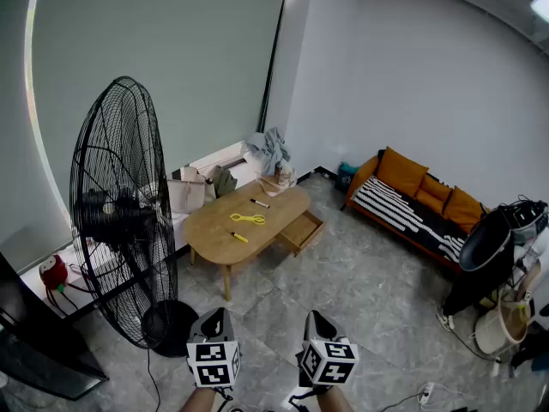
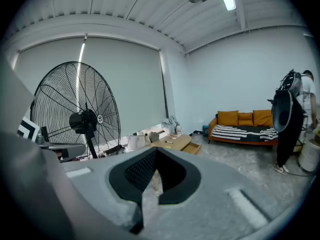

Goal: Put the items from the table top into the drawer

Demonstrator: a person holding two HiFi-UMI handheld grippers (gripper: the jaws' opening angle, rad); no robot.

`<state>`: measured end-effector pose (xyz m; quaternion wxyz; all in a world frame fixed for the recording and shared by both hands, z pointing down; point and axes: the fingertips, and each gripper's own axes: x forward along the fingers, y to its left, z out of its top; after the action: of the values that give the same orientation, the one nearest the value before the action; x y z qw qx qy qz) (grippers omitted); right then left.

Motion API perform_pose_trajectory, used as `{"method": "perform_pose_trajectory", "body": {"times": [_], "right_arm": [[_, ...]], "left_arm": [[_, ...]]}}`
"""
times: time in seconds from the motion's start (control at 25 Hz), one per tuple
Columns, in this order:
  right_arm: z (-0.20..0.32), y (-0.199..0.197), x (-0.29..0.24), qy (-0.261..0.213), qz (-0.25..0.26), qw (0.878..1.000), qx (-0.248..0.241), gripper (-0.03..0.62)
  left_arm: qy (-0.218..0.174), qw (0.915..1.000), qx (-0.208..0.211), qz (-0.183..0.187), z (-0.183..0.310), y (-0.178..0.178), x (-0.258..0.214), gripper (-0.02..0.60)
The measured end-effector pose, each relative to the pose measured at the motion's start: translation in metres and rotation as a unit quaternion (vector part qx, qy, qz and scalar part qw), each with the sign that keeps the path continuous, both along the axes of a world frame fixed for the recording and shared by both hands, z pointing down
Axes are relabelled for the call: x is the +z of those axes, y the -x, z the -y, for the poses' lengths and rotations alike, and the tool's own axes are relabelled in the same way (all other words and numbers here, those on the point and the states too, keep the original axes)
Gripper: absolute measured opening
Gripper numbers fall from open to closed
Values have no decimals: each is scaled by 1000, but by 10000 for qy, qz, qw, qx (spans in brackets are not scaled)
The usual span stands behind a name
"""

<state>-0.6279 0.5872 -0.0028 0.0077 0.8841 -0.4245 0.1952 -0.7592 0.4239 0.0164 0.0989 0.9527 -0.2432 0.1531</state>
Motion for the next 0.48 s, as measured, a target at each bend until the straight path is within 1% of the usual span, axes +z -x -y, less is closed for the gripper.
{"method": "perform_pose_trajectory", "body": {"times": [0.2, 0.48], "right_arm": [[3, -1, 2, 8, 16, 10000, 0, 5], [6, -6, 10, -227, 274, 9993, 140, 5]], "left_arm": [[0, 10000, 3, 21, 4, -2, 2, -2], [-39, 9999, 72, 79, 5, -5, 8, -3]]}}
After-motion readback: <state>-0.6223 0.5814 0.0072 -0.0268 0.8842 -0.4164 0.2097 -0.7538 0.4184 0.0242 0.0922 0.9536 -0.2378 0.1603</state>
